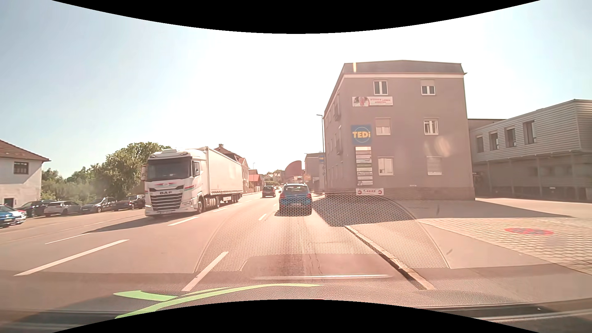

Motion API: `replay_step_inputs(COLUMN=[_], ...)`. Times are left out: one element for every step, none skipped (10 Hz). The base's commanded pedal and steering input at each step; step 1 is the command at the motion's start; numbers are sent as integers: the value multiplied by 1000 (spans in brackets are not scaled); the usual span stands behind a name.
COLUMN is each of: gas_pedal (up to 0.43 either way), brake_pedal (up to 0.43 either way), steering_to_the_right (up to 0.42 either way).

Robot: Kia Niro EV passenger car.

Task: Follow the waypoints while adhering to traffic rules and regulations

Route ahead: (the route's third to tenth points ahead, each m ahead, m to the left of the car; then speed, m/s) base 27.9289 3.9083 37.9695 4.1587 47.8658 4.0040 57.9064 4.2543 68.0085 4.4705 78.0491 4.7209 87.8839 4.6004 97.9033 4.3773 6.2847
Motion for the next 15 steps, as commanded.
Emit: replay_step_inputs(gas_pedal=[20, 20, 20, 20, 20, 20, 28, 28, 28, 28, 47, 47, 47, 47, 59], brake_pedal=[0, 0, 0, 0, 0, 0, 0, 0, 0, 0, 0, 0, 0, 0, 0], steering_to_the_right=[-2, -2, -2, -2, -2, -2, -2, -2, -2, -2, -2, -2, -2, -2, -2])
